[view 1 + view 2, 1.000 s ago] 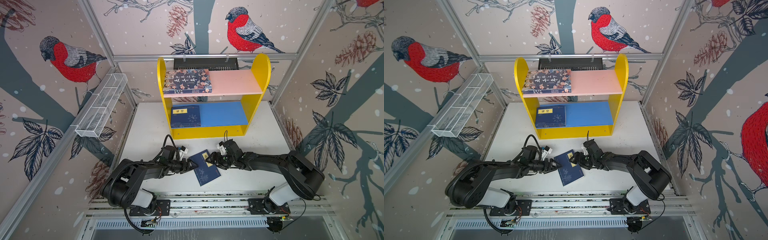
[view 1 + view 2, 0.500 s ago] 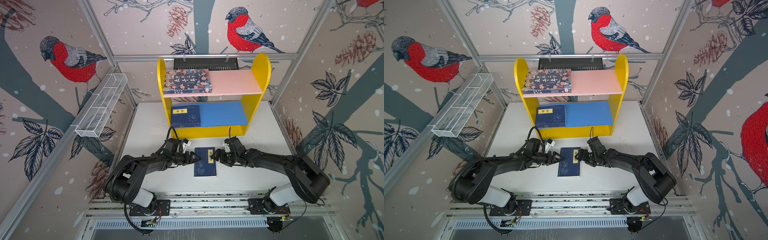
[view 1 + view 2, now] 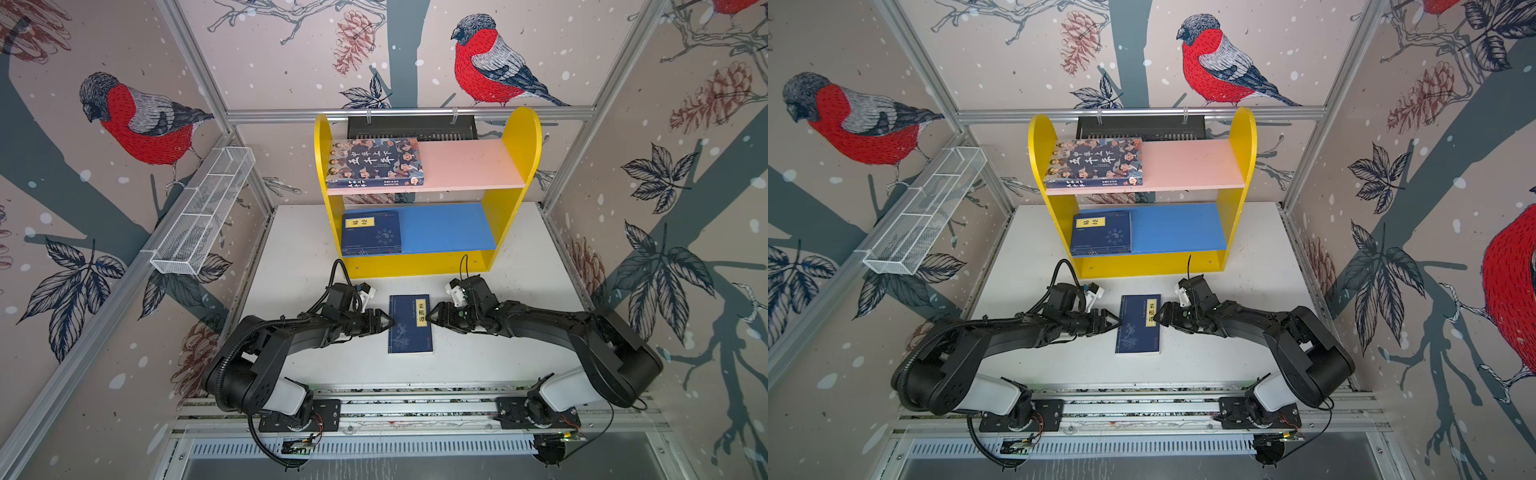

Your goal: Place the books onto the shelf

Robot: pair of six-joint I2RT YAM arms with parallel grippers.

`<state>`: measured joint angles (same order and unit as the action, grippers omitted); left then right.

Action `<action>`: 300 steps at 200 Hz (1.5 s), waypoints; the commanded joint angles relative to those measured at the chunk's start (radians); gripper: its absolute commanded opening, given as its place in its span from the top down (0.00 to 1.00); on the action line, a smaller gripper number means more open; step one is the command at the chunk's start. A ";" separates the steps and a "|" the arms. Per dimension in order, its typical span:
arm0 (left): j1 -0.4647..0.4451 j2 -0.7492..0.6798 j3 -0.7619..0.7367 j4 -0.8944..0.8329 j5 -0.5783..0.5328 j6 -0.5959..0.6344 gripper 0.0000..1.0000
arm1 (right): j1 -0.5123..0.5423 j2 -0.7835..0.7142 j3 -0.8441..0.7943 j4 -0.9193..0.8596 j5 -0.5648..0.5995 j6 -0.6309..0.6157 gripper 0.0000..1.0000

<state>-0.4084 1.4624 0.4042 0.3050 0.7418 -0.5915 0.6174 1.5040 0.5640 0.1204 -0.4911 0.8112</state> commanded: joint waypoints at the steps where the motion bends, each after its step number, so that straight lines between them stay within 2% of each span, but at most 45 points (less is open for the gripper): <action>1: 0.001 0.012 -0.010 0.022 0.026 -0.005 0.32 | 0.022 0.034 -0.007 -0.018 -0.008 -0.012 0.35; 44: -0.003 0.039 0.005 0.045 0.063 -0.018 0.38 | 0.048 0.077 -0.008 0.049 -0.004 0.009 0.53; 67: -0.010 0.057 0.010 0.058 0.087 -0.028 0.40 | 0.053 0.082 -0.016 0.081 -0.007 0.021 0.59; 117: -0.020 0.090 0.034 0.050 0.107 -0.031 0.41 | 0.053 0.082 -0.040 0.169 -0.046 0.060 0.65; 150: -0.020 0.089 0.037 0.047 0.108 -0.027 0.41 | 0.050 0.085 -0.044 0.179 -0.047 0.060 0.73; 168: -0.020 0.074 0.032 0.040 0.099 -0.013 0.41 | 0.044 0.078 -0.047 0.185 -0.051 0.060 0.90; 187: -0.021 0.057 0.021 0.040 0.086 0.000 0.40 | 0.034 0.070 -0.046 0.185 -0.057 0.054 0.97; 243: 0.022 -0.040 0.016 -0.010 0.065 0.072 0.35 | -0.036 0.013 -0.080 0.249 -0.175 0.037 0.99; 277: 0.104 -0.096 -0.007 0.011 0.084 0.038 0.35 | -0.090 -0.025 -0.084 0.279 -0.295 0.019 0.99; 300: 0.122 -0.119 -0.010 0.025 0.116 0.026 0.34 | -0.109 -0.042 -0.076 0.286 -0.353 0.005 1.00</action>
<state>-0.3019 1.3628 0.3985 0.3031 0.8150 -0.5518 0.5205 1.4776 0.4774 0.3466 -0.7311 0.8467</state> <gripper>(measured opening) 0.649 0.095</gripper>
